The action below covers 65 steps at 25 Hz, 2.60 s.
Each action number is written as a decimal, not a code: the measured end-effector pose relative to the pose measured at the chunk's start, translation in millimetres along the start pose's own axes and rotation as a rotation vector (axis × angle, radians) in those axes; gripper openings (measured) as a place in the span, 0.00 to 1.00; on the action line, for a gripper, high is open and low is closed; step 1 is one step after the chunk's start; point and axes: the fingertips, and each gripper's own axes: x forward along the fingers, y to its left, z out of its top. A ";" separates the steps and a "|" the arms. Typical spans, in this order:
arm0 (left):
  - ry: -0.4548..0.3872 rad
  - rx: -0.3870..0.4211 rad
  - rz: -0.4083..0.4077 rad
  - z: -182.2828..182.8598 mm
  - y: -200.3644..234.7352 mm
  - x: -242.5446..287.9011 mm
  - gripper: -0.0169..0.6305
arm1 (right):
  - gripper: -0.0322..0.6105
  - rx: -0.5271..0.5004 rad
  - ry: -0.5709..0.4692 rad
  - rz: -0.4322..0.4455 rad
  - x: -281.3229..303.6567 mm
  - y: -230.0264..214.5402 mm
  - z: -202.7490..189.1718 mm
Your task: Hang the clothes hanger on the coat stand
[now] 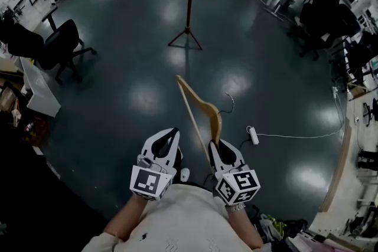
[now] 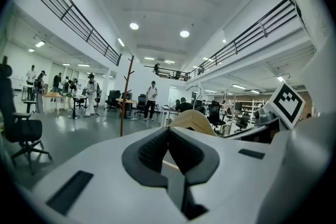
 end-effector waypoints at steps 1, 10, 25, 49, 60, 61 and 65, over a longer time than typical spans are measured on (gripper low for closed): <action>0.001 -0.020 -0.003 2.7 7.7 14.8 0.05 | 0.16 0.000 0.007 -0.009 10.3 -8.2 6.2; -0.090 -0.028 -0.029 52.8 116.4 113.6 0.05 | 0.16 -0.061 -0.022 -0.027 132.0 -17.1 85.8; -0.110 -0.018 0.035 80.6 154.9 256.2 0.05 | 0.16 -0.027 0.021 0.039 242.5 -117.1 161.1; -0.121 -0.028 0.259 136.3 202.2 579.4 0.05 | 0.16 -0.245 0.175 0.394 449.2 -345.1 336.2; -0.258 -0.066 0.289 205.7 315.9 705.7 0.05 | 0.16 -0.265 0.236 0.433 591.1 -379.7 425.3; -0.260 -0.056 0.294 208.1 325.0 712.2 0.05 | 0.16 -0.260 0.233 0.437 601.9 -380.0 430.0; -0.260 -0.049 0.344 211.1 356.7 728.0 0.05 | 0.16 -0.219 0.231 0.463 636.9 -379.5 438.8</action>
